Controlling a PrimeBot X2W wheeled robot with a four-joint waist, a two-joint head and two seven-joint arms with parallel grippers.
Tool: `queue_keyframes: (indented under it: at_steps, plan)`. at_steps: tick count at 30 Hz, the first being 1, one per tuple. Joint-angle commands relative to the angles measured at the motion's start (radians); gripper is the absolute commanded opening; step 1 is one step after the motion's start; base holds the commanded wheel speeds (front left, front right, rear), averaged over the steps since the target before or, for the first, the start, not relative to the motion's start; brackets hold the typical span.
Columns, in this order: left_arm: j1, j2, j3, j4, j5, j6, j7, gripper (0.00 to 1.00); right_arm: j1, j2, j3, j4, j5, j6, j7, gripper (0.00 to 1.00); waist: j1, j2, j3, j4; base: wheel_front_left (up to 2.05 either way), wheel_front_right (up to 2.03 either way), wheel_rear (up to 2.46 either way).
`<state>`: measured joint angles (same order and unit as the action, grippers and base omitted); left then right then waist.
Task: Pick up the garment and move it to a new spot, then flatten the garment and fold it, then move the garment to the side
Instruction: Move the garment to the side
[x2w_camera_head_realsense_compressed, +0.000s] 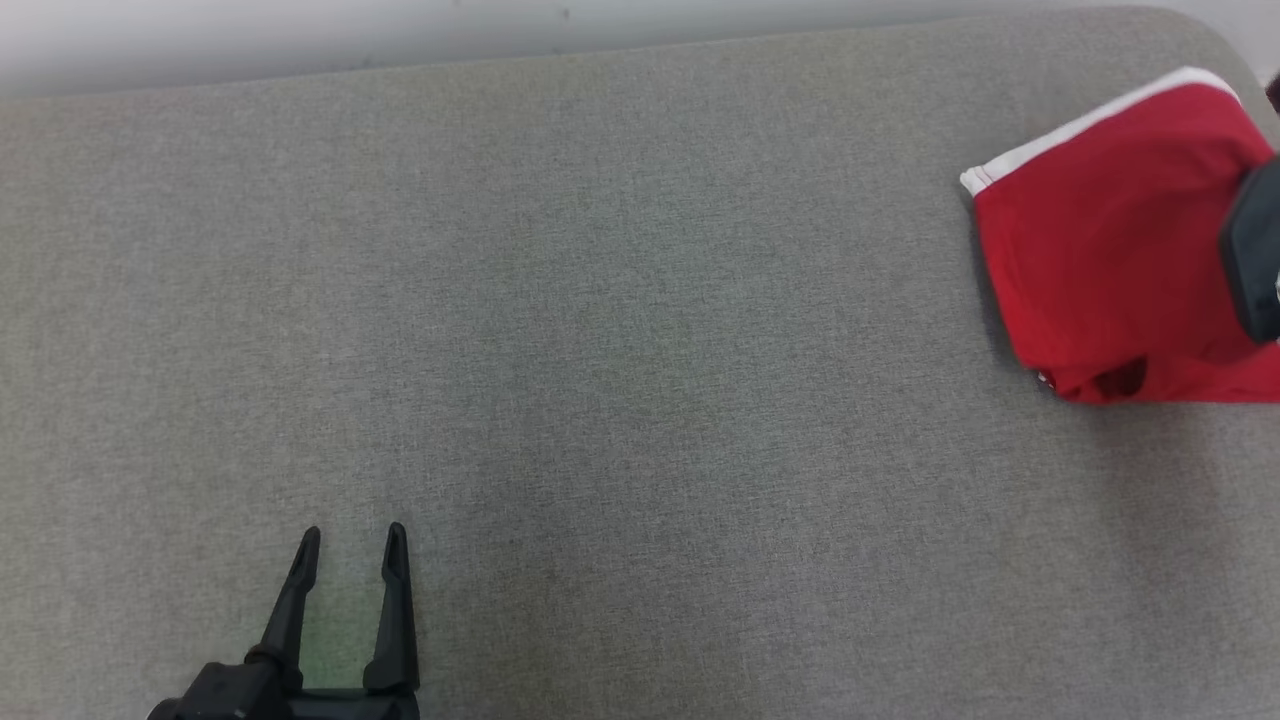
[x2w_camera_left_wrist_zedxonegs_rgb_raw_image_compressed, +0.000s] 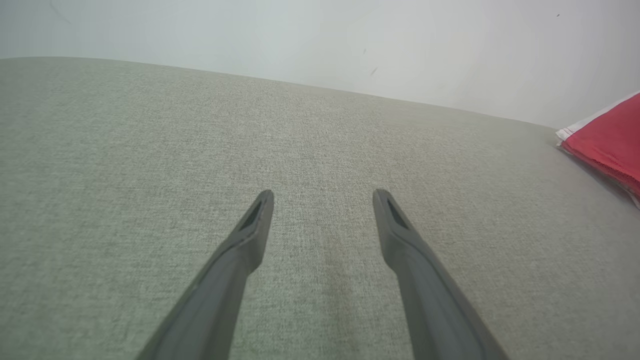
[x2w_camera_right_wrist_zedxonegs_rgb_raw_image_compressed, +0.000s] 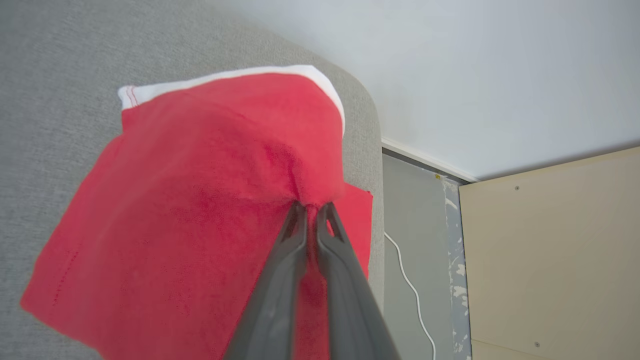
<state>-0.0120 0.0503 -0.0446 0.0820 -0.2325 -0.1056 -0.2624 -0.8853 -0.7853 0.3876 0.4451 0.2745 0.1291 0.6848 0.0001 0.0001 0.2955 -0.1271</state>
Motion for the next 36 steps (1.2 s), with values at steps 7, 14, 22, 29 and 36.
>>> queue_keyframes:
  at_steps: [7,14,22,29,36]
  plan:
    - [-0.014,0.0,-0.016,0.002,0.023,-0.009,-0.003,1.0,0.089,-0.056,-0.098,0.12,-0.077,0.001,-0.11,0.0,-0.0001,-0.0001,0.019,0.032,0.0,0.0,0.0]
    - [-0.025,0.001,-0.018,0.001,0.041,-0.018,-0.003,1.0,0.105,-0.001,-0.228,0.187,-0.196,0.001,-0.215,0.0,-0.0001,-0.0001,0.049,0.052,0.0,0.0,0.0]
    - [-0.011,0.0,-0.025,0.001,0.041,-0.018,-0.003,1.0,0.138,0.116,-0.381,0.159,-0.352,0.001,-0.232,1.0,-0.0001,-0.0001,0.012,0.036,0.0,0.0,0.0]
    - [-0.002,0.0,-0.037,-0.001,0.019,-0.021,-0.003,1.0,0.208,0.217,-0.447,0.08,-0.356,0.001,-0.242,1.0,-0.0001,-0.0001,-0.045,0.015,0.0,0.0,0.0]
    - [0.034,0.001,-0.03,-0.035,-0.011,-0.013,-0.003,1.0,0.334,0.348,-0.522,-0.051,-0.26,0.001,-0.319,1.0,-0.0001,-0.0001,-0.118,-0.001,0.0,0.0,0.0]
